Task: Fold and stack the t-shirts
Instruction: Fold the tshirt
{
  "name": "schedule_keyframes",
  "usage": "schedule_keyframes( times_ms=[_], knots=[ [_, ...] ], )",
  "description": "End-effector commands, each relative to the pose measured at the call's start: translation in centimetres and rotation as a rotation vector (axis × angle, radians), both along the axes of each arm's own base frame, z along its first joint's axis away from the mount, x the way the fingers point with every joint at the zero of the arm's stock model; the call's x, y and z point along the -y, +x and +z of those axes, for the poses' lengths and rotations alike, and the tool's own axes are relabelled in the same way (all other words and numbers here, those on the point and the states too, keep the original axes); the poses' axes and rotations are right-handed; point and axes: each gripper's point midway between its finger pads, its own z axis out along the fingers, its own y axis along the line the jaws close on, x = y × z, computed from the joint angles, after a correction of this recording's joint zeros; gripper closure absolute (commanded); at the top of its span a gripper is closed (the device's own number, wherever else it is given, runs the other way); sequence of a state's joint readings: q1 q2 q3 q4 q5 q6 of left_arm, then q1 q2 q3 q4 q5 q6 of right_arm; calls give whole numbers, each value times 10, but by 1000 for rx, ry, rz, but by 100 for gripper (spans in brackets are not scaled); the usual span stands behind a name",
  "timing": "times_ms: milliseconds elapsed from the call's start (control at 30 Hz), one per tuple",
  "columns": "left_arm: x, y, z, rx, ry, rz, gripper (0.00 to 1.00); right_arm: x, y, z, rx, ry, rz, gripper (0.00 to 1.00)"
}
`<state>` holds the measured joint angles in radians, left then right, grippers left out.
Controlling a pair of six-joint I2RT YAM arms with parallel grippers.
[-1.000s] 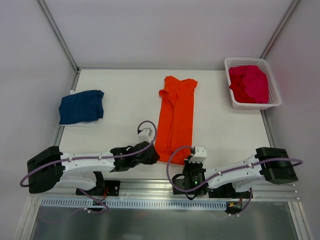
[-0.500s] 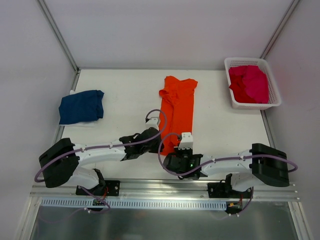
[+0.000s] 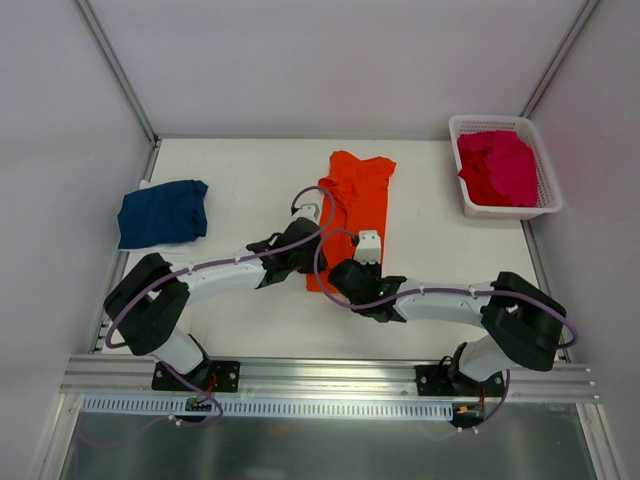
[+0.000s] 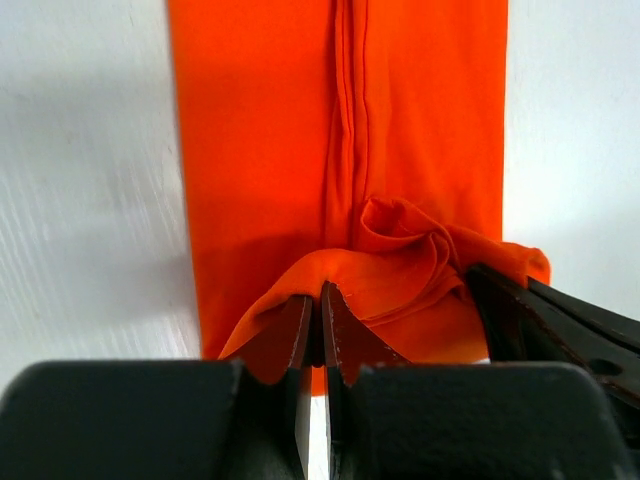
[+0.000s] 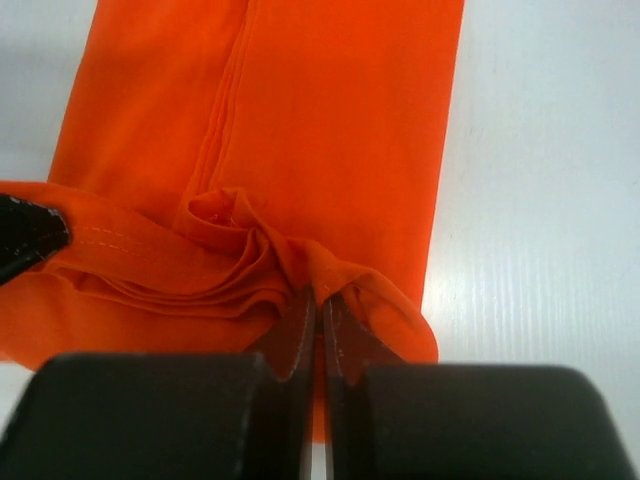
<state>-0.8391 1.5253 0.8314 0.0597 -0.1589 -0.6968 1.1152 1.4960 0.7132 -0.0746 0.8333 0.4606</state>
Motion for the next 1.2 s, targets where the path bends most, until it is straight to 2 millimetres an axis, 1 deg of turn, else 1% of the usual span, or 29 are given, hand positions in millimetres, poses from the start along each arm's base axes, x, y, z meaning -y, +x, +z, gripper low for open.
schedule_keyframes(
  times_ms=[0,33,100,133,200,233,300,333,367,400,433,467,500,533,567,600,633,667,700,767,800,833,867,900,933,967,1067,1167],
  knots=[
    [8,23,16,32,-24,-29,100,-8,25,22,32,9,26,100],
    [11,29,15,33,-21,-34,100,-4,33,25,35,19,7,100],
    [12,35,17,35,-27,-37,100,0,41,28,32,6,6,100],
    [13,41,20,39,-31,-33,100,3,49,31,31,15,-7,100],
    [14,49,27,52,-41,-29,100,5,56,33,23,2,0,100],
    [13,54,25,54,-33,-26,100,8,66,38,31,10,-18,100],
    [14,62,28,58,-40,-29,100,11,75,38,23,-7,-19,100],
    [16,68,29,60,-41,-31,100,15,83,38,16,-8,-31,100],
    [12,75,29,57,-43,-20,100,10,94,43,32,13,-35,100],
    [12,80,30,57,-47,-17,100,9,99,43,23,19,-29,100],
    [14,86,30,52,-53,-18,100,14,108,44,25,12,-45,100],
    [10,93,30,50,-55,-7,100,12,116,49,33,25,-47,100],
    [12,100,35,59,-67,-2,100,12,120,45,21,23,-46,100],
    [10,105,31,52,-61,1,100,17,128,46,20,22,-58,100],
    [5,113,32,56,-61,19,100,19,133,46,19,23,-67,100],
    [4,121,32,58,-60,29,100,21,144,47,17,33,-76,100],
    [5,125,34,53,-75,19,100,22,149,48,15,34,-77,99],
    [3,134,40,57,-91,24,100,19,157,53,18,53,-70,100],
    [3,138,34,45,-88,22,100,25,164,46,5,43,-86,100],
    [0,148,34,42,-91,24,100,26,174,45,-1,38,-82,100],
    [3,156,34,46,-94,22,100,26,182,42,-9,43,-84,100],
    [4,160,33,43,-98,17,100,27,185,40,-14,32,-80,100],
    [10,167,42,54,-122,-1,100,28,189,40,-15,36,-84,100],
    [10,172,29,33,-116,-8,100,31,196,41,-12,36,-93,100],
    [14,176,27,30,-121,-22,100,32,198,35,-25,36,-97,99],
    [24,182,25,22,-136,-55,99,35,201,33,-33,38,-103,100],
    [38,193,16,0,-162,-103,98,37,205,29,-41,37,-109,100],
    [46,200,7,-13,-167,-118,96,35,209,24,-52,33,-104,100]
  ],
)
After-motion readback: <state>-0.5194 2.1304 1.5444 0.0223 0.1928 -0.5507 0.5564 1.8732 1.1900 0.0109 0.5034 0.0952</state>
